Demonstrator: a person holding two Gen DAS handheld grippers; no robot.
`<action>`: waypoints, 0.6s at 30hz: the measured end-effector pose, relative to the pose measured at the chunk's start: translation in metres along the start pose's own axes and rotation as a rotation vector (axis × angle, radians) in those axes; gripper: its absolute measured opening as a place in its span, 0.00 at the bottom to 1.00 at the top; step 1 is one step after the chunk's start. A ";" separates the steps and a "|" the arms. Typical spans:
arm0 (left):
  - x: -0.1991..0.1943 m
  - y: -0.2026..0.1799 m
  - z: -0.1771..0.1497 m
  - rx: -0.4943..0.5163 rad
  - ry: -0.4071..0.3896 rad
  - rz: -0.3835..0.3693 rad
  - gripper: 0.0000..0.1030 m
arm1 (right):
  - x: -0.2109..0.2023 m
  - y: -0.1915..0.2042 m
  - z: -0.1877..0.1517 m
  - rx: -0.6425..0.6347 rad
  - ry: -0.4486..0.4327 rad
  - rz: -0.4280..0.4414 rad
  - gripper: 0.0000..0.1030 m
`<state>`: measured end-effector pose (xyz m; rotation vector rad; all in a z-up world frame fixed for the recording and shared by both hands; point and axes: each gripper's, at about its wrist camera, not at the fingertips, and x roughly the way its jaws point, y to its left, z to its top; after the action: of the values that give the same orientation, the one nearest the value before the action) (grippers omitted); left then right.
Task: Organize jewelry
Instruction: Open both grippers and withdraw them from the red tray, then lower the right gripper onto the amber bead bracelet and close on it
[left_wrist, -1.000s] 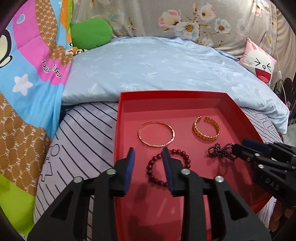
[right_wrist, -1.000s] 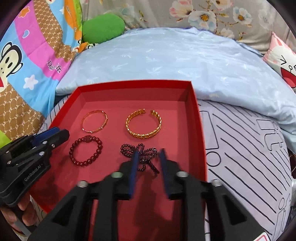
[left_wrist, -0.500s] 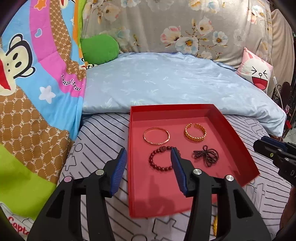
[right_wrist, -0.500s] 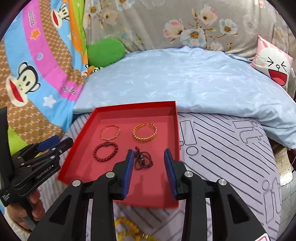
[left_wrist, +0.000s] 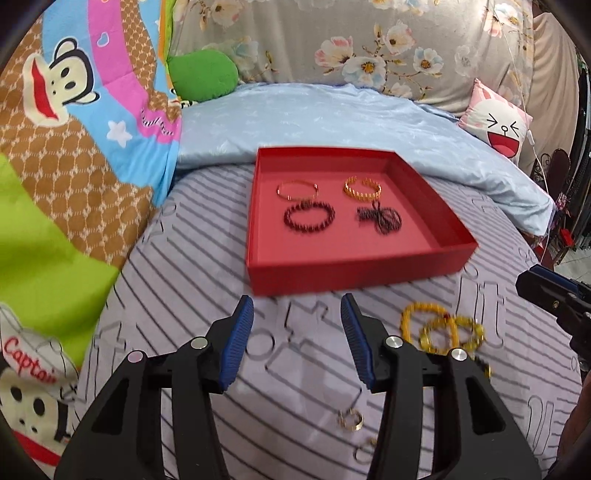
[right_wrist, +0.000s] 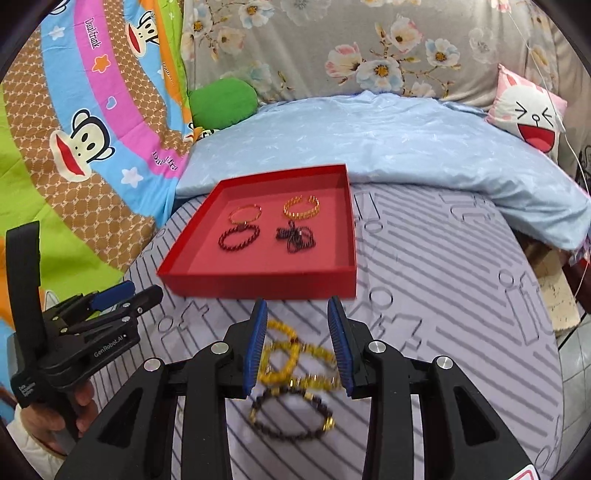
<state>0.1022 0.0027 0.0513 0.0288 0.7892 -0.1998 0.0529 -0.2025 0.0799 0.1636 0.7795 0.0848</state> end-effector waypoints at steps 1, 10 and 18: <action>-0.001 -0.001 -0.006 0.000 0.005 0.003 0.45 | -0.001 0.000 -0.006 0.007 0.005 0.004 0.33; -0.010 -0.013 -0.054 0.007 0.040 -0.003 0.46 | -0.001 0.003 -0.052 -0.012 0.055 -0.042 0.33; -0.007 -0.019 -0.075 -0.013 0.067 -0.025 0.46 | 0.009 -0.003 -0.060 0.018 0.081 -0.031 0.33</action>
<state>0.0417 -0.0072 0.0042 0.0135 0.8579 -0.2179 0.0171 -0.1976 0.0308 0.1655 0.8638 0.0552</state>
